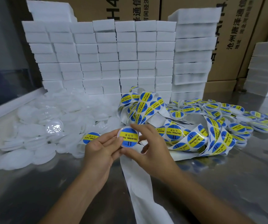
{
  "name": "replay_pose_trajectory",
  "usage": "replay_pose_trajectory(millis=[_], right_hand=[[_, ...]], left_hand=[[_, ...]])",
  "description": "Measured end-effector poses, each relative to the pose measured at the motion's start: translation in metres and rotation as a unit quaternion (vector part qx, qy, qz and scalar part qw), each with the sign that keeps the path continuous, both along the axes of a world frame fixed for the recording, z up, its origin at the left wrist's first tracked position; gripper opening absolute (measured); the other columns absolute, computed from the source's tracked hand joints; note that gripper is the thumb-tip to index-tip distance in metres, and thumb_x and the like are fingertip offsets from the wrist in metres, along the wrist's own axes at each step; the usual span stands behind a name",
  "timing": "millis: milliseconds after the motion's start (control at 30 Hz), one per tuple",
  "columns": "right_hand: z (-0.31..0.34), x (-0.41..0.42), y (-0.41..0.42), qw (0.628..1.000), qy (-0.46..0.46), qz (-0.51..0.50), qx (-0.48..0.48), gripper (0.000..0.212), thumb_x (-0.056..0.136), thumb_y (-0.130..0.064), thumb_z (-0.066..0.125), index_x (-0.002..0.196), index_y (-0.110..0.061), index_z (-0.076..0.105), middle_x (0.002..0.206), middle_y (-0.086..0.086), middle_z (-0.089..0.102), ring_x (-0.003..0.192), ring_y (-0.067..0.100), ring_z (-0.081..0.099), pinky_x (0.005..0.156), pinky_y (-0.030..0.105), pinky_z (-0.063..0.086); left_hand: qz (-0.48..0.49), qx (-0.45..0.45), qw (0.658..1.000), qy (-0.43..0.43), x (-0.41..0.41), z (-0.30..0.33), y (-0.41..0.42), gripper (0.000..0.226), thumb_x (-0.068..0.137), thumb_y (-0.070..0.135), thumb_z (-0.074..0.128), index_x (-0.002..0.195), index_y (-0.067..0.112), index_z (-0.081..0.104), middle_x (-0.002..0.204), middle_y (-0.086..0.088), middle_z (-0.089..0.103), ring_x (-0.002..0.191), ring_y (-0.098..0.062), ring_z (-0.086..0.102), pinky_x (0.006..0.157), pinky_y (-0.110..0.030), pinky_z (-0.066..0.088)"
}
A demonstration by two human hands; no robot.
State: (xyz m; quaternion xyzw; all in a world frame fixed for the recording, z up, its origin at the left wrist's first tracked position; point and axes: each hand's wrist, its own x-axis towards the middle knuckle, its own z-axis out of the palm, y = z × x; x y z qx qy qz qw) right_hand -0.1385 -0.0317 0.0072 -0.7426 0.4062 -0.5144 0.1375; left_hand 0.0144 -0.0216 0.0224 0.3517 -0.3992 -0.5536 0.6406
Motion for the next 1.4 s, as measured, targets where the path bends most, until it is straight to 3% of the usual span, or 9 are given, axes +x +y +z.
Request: replay_pose_trajectory(millis=[200, 300, 367, 533, 767, 900, 1067, 1267, 1400], right_hand=[[0.008, -0.005, 0.004, 0.999, -0.008, -0.030, -0.043, 0.039, 0.081, -0.038, 0.079, 0.113, -0.018, 0.072, 0.105, -0.007, 0.068, 0.098, 0.004, 0.061, 0.081, 0.014, 0.045], [0.014, -0.017, -0.003, 0.994, -0.049, -0.095, -0.024, 0.030, 0.080, -0.030, 0.080, 0.108, -0.020, 0.073, 0.105, -0.009, 0.071, 0.100, 0.007, 0.063, 0.087, 0.026, 0.048], [0.021, -0.033, -0.012, 0.986, -0.075, -0.144, -0.039, 0.028, 0.079, -0.025, 0.080, 0.105, -0.018, 0.073, 0.106, -0.007, 0.071, 0.102, 0.009, 0.064, 0.089, 0.026, 0.048], [0.049, -0.084, -0.055, 0.966, -0.034, -0.253, -0.031, 0.021, 0.083, -0.032, 0.073, 0.099, -0.018, 0.069, 0.107, -0.004, 0.057, 0.093, 0.007, 0.054, 0.077, 0.022, 0.040], [0.066, -0.151, -0.121, 0.886, 0.207, -0.408, 0.071, 0.019, 0.094, -0.025, 0.060, 0.108, -0.012, 0.063, 0.114, 0.012, 0.059, 0.094, 0.033, 0.061, 0.078, 0.041, 0.050], [0.060, -0.164, -0.135, 0.859, 0.244, -0.426, 0.144, 0.019, 0.086, -0.005, 0.057, 0.104, -0.009, 0.064, 0.106, 0.016, 0.062, 0.090, 0.037, 0.060, 0.072, 0.038, 0.048], [0.051, -0.159, -0.136, 0.829, 0.293, -0.415, 0.233, 0.006, 0.086, -0.012, 0.053, 0.082, -0.012, 0.057, 0.098, 0.013, 0.064, 0.083, 0.032, 0.054, 0.088, 0.043, 0.046], [0.056, -0.127, -0.121, 0.873, 0.264, -0.398, 0.098, 0.016, 0.089, -0.021, 0.055, 0.094, -0.015, 0.069, 0.094, 0.007, 0.069, 0.095, 0.033, 0.060, 0.096, 0.044, 0.035], [0.057, -0.089, -0.093, 0.925, 0.196, -0.320, 0.057, 0.017, 0.091, -0.027, 0.057, 0.096, -0.019, 0.071, 0.097, 0.000, 0.073, 0.093, 0.026, 0.064, 0.091, 0.043, 0.047]], left_hand=[[0.048, -0.019, 0.993, -0.109, -0.003, 0.003, 0.006, 0.024, 0.070, 0.035, 0.073, 0.084, 0.015, 0.076, 0.071, -0.010, 0.074, 0.064, -0.021, 0.073, 0.057, -0.023, 0.056], [0.233, -0.100, 0.901, -0.352, 0.003, -0.002, 0.003, 0.028, 0.080, 0.042, 0.073, 0.066, 0.018, 0.068, 0.036, 0.006, 0.041, 0.035, -0.009, 0.037, 0.045, -0.020, 0.036], [0.298, -0.105, 0.816, -0.484, 0.008, -0.002, 0.004, 0.020, 0.082, 0.042, 0.069, 0.076, 0.023, 0.067, 0.040, 0.006, 0.037, 0.044, -0.011, 0.036, 0.052, -0.026, 0.034], [0.266, 0.014, 0.732, -0.627, 0.009, -0.004, 0.003, 0.053, 0.084, 0.057, 0.059, 0.128, 0.029, 0.054, 0.097, -0.004, 0.070, 0.096, -0.032, 0.060, 0.074, -0.034, 0.041], [0.277, -0.036, 0.744, -0.607, 0.007, -0.010, -0.001, 0.044, 0.078, 0.032, 0.075, 0.118, 0.016, 0.066, 0.121, -0.005, 0.064, 0.107, -0.034, 0.060, 0.081, -0.040, 0.046], [0.277, -0.064, 0.739, -0.611, 0.007, -0.013, -0.004, 0.046, 0.078, 0.030, 0.075, 0.121, 0.018, 0.065, 0.126, -0.003, 0.063, 0.109, -0.033, 0.061, 0.082, -0.040, 0.047], [0.268, -0.071, 0.751, -0.599, 0.007, -0.014, -0.004, 0.045, 0.078, 0.027, 0.076, 0.121, 0.018, 0.066, 0.114, -0.004, 0.067, 0.099, -0.031, 0.063, 0.079, -0.038, 0.046], [0.265, -0.085, 0.837, -0.470, 0.005, -0.010, -0.004, 0.030, 0.077, 0.007, 0.077, 0.104, 0.018, 0.072, 0.070, 0.008, 0.064, 0.059, -0.003, 0.063, 0.060, -0.005, 0.040], [0.243, -0.058, 0.908, -0.336, 0.007, -0.009, -0.008, 0.032, 0.083, 0.001, 0.069, 0.088, 0.032, 0.069, 0.075, 0.010, 0.070, 0.061, 0.007, 0.063, 0.059, -0.004, 0.043]])
